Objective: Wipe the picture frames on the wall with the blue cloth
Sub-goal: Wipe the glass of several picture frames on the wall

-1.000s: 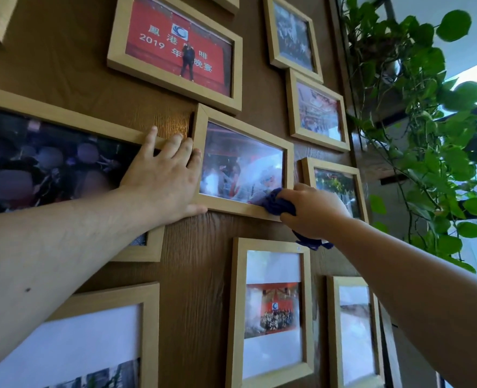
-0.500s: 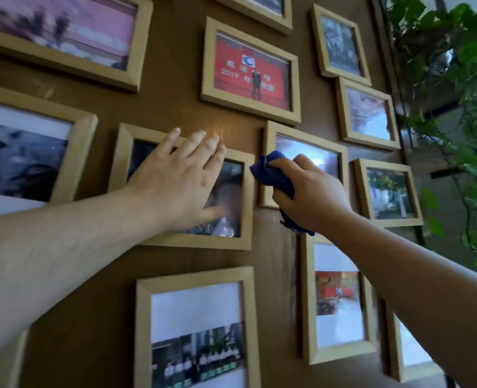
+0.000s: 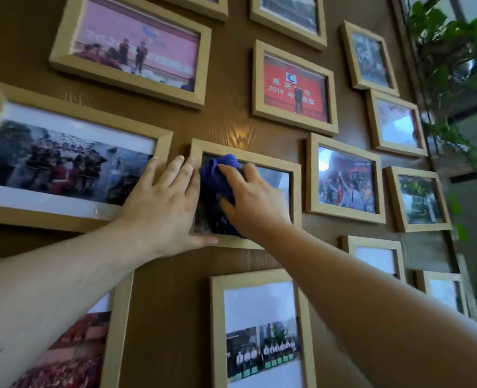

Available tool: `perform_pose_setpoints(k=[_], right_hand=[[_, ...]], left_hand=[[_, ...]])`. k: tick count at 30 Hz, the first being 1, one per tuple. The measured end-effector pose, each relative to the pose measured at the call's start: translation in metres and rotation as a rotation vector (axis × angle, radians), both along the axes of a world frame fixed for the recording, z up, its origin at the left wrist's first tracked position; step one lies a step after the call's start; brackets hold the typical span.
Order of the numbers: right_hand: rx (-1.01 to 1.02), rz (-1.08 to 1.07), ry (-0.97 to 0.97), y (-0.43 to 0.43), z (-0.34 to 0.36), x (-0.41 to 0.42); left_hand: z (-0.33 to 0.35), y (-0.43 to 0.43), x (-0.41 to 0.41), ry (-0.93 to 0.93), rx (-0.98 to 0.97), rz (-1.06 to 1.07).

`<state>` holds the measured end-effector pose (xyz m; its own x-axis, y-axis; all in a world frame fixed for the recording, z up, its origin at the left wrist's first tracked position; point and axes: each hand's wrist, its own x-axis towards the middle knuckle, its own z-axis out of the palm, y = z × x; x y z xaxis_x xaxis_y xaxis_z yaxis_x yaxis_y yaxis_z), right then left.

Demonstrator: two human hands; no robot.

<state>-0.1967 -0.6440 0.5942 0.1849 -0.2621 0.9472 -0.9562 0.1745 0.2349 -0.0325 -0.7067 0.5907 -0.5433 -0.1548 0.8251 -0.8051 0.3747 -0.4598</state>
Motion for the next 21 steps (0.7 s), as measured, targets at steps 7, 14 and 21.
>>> perform_pose_setpoints(k=[7,14,21], right_hand=[[-0.042,-0.07,-0.062,-0.027,0.008,0.016],[-0.014,-0.207,-0.055,0.002,0.013,-0.026],[-0.093,-0.276,-0.369,0.014,-0.004,-0.068]], left_hand=[[-0.003,-0.018,-0.004,0.051,0.02,-0.038],[0.0,-0.02,-0.008,0.041,-0.008,-0.061],[-0.002,-0.028,-0.007,0.024,0.005,-0.082]])
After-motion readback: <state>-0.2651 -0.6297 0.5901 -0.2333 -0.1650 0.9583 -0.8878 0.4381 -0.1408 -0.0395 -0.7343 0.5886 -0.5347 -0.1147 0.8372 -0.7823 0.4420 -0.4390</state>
